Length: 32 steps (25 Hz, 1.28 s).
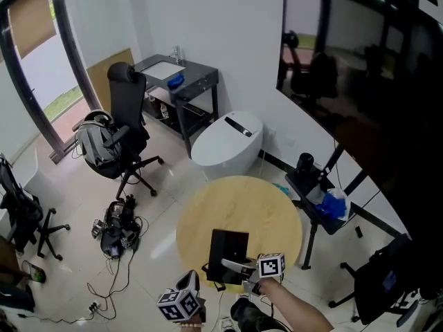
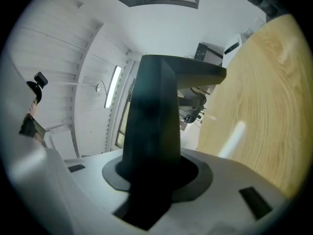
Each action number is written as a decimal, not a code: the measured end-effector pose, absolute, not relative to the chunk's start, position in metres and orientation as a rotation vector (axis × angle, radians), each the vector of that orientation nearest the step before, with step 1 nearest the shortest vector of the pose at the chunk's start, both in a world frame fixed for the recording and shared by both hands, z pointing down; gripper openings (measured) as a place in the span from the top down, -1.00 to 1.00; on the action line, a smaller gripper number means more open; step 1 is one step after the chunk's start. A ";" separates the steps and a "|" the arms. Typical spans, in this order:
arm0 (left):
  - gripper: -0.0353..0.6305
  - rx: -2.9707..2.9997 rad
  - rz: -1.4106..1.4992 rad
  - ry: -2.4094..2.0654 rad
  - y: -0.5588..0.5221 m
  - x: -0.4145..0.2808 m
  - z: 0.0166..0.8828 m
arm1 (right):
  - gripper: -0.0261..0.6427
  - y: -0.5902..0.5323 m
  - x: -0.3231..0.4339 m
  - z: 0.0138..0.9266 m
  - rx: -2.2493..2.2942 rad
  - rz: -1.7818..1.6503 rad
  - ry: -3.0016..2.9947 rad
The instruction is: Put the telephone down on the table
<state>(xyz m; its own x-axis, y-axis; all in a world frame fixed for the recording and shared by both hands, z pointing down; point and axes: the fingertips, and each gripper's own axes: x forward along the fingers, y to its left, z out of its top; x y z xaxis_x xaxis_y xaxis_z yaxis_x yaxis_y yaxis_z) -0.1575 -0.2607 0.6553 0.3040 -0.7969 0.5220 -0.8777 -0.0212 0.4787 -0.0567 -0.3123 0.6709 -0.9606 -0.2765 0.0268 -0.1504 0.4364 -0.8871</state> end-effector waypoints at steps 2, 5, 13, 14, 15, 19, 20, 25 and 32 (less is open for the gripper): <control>0.93 1.810 0.145 -1.501 -0.267 -0.158 0.661 | 0.42 -0.326 -0.062 0.683 -0.352 -1.590 2.563; 0.93 1.807 0.164 -1.490 -0.280 -0.153 0.671 | 0.42 -0.347 -0.061 0.706 -0.329 -1.629 2.581; 0.93 1.811 0.206 -1.417 -0.313 -0.119 0.693 | 0.42 -0.379 -0.040 0.756 -0.299 -1.693 2.666; 0.93 1.810 0.211 -1.409 -0.316 -0.116 0.695 | 0.43 -0.382 -0.038 0.762 -0.300 -1.703 2.669; 0.93 1.808 0.214 -1.403 -0.318 -0.114 0.697 | 0.42 -0.386 -0.036 0.767 -0.304 -1.714 2.668; 0.93 1.793 0.213 -1.395 -0.327 -0.112 0.702 | 0.42 -0.397 -0.028 0.781 -0.333 -1.731 2.670; 0.93 1.789 0.212 -1.396 -0.329 -0.113 0.703 | 0.42 -0.398 -0.027 0.783 -0.334 -1.736 2.671; 0.93 1.762 0.197 -1.406 -0.338 -0.118 0.708 | 0.42 -0.397 -0.027 0.796 -0.320 -1.764 2.682; 0.93 1.754 0.192 -1.403 -0.343 -0.117 0.710 | 0.42 -0.394 -0.027 0.805 -0.292 -1.769 2.727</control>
